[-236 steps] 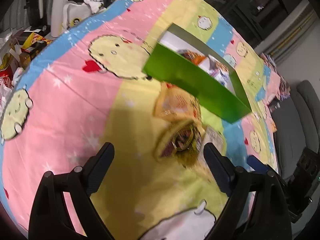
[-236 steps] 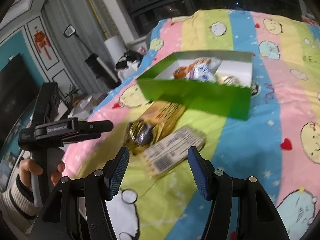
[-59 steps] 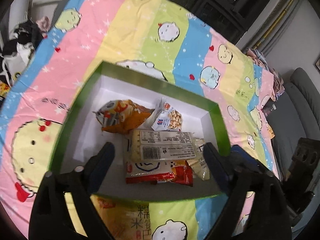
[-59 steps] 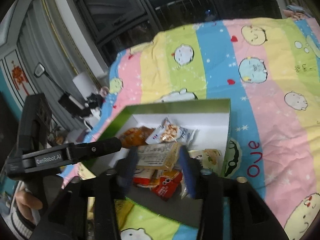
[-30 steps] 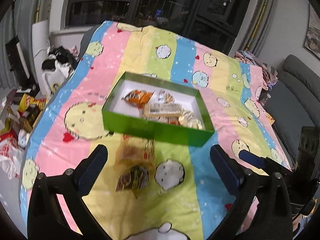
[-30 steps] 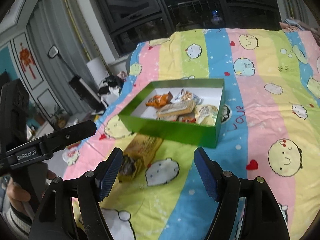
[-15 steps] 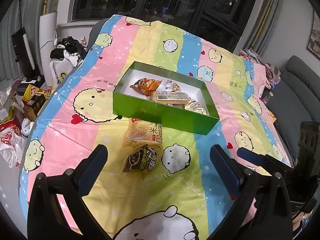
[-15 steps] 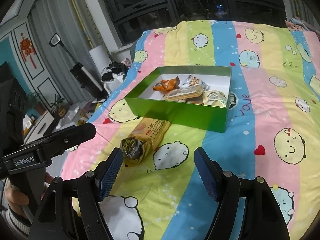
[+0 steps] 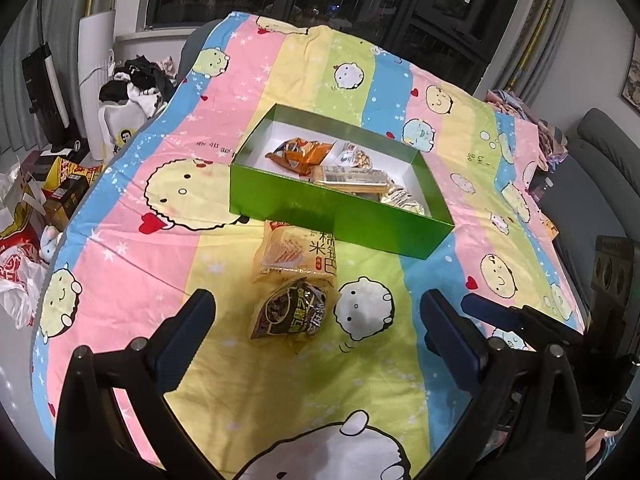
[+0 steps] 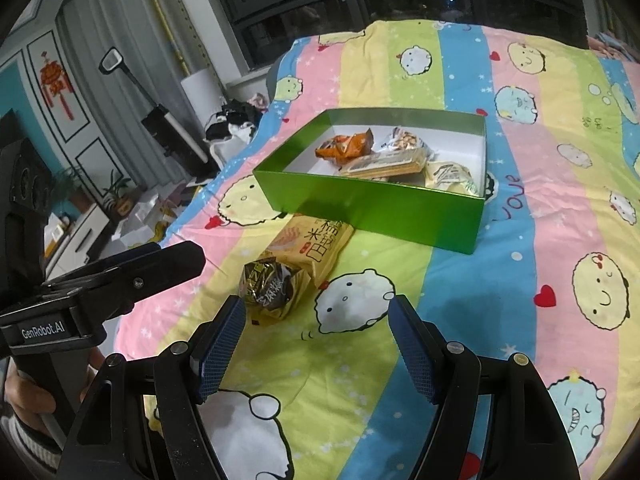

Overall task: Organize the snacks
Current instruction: 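Grasp the dark chocolate-wrapped snack bag with the left gripper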

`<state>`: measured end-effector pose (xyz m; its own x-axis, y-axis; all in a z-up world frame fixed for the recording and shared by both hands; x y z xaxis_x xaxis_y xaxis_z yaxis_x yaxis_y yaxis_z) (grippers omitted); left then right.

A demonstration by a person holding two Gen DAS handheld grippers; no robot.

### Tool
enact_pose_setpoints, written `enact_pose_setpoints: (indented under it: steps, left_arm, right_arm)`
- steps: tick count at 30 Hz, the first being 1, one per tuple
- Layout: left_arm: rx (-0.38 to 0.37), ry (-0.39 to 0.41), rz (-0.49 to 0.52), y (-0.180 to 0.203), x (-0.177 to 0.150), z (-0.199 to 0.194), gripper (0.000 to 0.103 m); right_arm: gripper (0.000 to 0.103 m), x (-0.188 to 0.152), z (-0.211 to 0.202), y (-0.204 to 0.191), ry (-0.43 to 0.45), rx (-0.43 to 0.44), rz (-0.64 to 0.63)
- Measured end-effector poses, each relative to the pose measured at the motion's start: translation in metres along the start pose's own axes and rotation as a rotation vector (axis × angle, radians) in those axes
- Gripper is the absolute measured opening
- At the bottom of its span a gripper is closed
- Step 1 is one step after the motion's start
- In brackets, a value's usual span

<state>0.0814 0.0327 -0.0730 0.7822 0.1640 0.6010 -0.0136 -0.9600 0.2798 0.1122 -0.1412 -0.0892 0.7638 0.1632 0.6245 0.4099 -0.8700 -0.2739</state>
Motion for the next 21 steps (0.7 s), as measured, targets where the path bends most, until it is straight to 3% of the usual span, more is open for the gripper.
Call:
enact_pose_setpoints:
  steps: [14, 21]
  left_arm:
    - [-0.053, -0.108, -0.118, -0.052, -0.026, 0.041, 0.102]
    - [-0.106, -0.136, -0.161, -0.056, -0.027, 0.057, 0.102]
  right_arm:
    - [0.074, -0.011, 0.041, 0.003, -0.084, -0.019, -0.01]
    - [0.074, -0.018, 0.069, -0.005, -0.127, 0.02, -0.039]
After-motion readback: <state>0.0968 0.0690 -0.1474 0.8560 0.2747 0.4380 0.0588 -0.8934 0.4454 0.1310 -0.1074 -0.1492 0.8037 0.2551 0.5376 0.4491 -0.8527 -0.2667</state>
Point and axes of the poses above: each gripper's, at about its wrist camera, not at the fingertips, and z roughly the way its jaws point, y to its right, x to its top, the point moved 8 cm from there along z, roughly the way its jaws point, and after that the axes turned 6 degrees about -y, right-handed, at the moved point
